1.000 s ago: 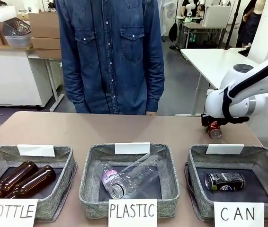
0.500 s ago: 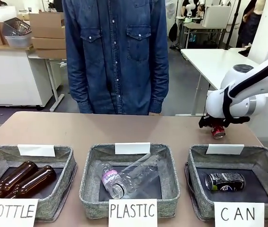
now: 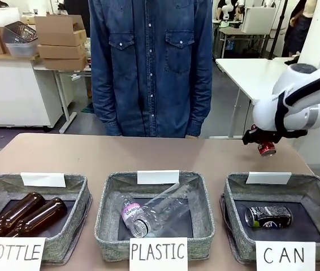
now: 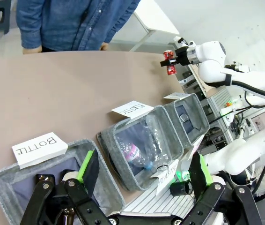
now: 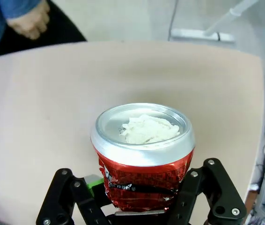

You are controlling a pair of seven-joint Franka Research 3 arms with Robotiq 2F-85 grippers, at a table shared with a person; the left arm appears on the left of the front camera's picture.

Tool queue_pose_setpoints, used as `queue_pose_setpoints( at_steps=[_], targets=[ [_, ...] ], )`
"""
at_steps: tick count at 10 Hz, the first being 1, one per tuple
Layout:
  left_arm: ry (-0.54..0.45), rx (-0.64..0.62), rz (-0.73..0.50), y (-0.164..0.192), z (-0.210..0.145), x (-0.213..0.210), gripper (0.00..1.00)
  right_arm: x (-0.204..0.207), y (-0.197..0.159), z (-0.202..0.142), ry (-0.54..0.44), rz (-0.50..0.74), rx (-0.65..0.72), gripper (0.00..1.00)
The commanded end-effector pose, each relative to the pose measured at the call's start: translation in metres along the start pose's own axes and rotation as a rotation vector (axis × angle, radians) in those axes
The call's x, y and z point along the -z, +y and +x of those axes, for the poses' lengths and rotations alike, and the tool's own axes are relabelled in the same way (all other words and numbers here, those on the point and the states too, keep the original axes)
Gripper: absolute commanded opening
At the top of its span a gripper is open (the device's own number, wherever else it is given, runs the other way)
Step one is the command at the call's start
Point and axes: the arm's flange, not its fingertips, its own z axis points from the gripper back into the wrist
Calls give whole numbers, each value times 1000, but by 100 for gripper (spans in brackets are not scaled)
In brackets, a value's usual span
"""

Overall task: Sort the can waste into the basket.
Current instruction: Pick up the can waste from the table and place it in the right Fabric basket.

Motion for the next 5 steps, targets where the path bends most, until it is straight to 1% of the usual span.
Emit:
queue_pose_setpoints(
  at_steps=[1, 2, 3, 4, 5],
  targets=[
    [-11, 11, -22, 0, 1, 0, 100, -93, -17, -42, 15, 136, -162, 0],
    [-11, 11, -22, 0, 1, 0, 100, -140, -23, -65, -22, 206, -304, 0],
    [-11, 11, -22, 0, 1, 0, 100, -174, -22, -89, -40, 295, -453, 0],
    [-11, 11, -22, 0, 1, 0, 100, -192, -18, -114, -33, 369, -597, 0],
    [-11, 11, -22, 0, 1, 0, 100, -203, -12, -143, -12, 482, -780, 0]
  ],
)
